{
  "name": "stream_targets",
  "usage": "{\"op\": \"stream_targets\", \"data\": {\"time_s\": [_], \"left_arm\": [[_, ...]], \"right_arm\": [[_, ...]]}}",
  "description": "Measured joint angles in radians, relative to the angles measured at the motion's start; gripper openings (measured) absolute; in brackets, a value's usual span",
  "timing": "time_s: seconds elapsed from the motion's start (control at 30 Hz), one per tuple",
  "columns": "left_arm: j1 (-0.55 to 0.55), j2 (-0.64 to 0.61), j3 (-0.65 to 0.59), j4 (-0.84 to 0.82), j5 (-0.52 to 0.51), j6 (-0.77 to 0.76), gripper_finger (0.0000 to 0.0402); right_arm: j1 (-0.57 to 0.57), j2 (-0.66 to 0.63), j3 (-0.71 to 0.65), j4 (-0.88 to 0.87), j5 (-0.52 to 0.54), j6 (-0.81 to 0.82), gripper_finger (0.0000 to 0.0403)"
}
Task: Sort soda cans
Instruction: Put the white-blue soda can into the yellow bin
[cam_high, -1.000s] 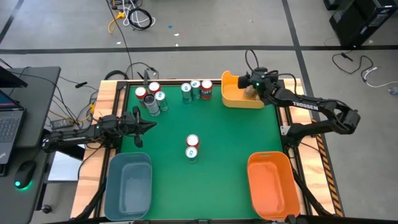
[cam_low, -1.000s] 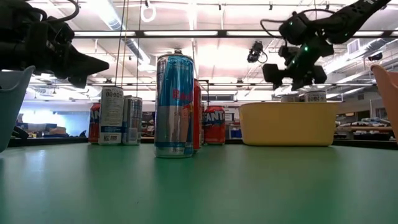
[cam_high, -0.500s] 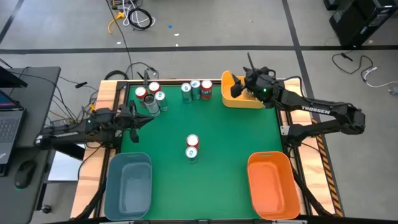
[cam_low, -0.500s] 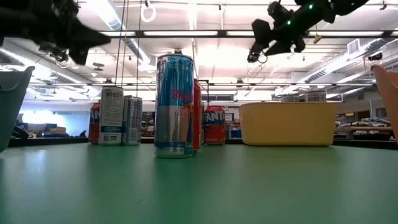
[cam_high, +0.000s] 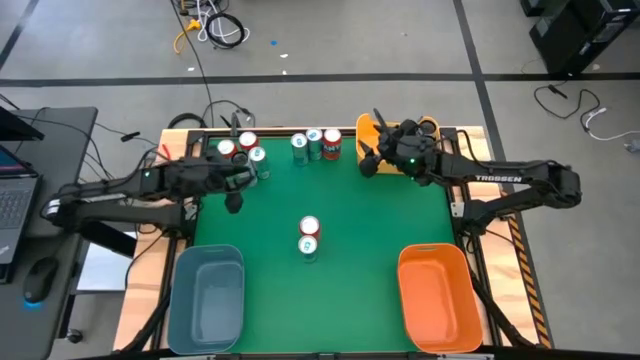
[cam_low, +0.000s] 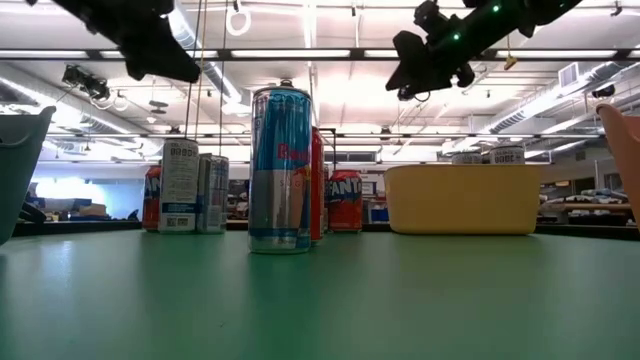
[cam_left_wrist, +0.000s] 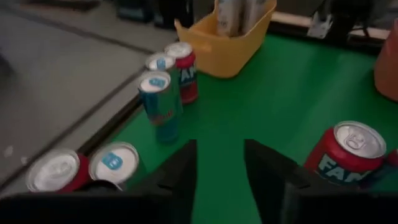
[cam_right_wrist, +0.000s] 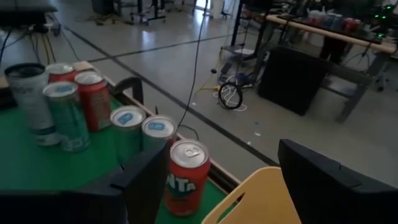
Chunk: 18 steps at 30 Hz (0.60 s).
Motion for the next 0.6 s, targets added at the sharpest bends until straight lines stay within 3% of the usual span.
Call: {"op": "stream_targets", "data": {"time_s": [0.23, 0.6], "left_arm": [[0.008, 0.134, 0.105, -0.098, -0.110, -0.066, 0.0238], [0.141, 0.244, 0.166, -0.399, -0.114, -0.197, 0.0314]], "right_arm": [[0.009, 0.024, 0.000, 0.001, -0.031, 0.001, 0.0287], [0.010, 0.033, 0.000, 0.012, -0.058, 0.004, 0.0285]]}}
